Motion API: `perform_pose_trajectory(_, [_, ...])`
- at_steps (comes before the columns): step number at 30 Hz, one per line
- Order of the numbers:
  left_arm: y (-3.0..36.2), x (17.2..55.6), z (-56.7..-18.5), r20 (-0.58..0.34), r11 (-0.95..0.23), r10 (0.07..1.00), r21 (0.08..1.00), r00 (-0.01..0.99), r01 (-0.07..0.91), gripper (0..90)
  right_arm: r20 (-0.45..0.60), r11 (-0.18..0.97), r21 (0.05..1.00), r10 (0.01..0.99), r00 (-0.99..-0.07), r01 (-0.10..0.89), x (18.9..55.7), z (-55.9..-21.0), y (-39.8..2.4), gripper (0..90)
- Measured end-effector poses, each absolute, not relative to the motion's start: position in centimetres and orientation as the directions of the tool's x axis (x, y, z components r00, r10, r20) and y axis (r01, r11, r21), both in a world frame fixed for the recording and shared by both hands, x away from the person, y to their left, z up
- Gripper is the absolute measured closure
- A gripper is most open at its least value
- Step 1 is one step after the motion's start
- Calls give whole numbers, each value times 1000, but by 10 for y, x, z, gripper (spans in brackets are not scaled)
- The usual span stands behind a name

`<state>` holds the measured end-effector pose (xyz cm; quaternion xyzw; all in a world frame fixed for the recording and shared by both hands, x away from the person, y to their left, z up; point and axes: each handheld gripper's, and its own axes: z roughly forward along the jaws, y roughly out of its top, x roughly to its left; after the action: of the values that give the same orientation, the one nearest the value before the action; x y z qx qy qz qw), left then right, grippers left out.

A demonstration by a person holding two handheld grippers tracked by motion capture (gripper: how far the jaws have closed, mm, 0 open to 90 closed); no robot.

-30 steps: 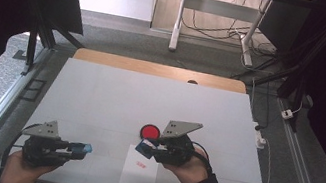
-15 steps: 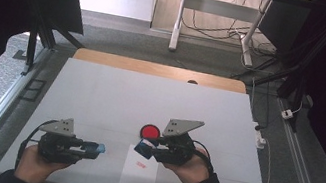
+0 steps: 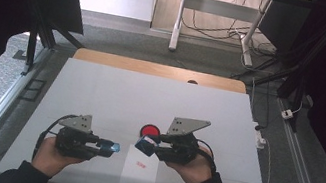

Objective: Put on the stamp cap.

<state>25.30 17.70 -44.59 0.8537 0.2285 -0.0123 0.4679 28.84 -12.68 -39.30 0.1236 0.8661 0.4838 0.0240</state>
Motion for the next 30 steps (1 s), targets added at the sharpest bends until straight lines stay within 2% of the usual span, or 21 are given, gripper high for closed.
perform_pose_trajectory(30, [127, 288, -447, -245, -496, 123, 824, 962, 273, 689, 84, 464, 872, 169, -982, 155, 282, -379, -129, 708])
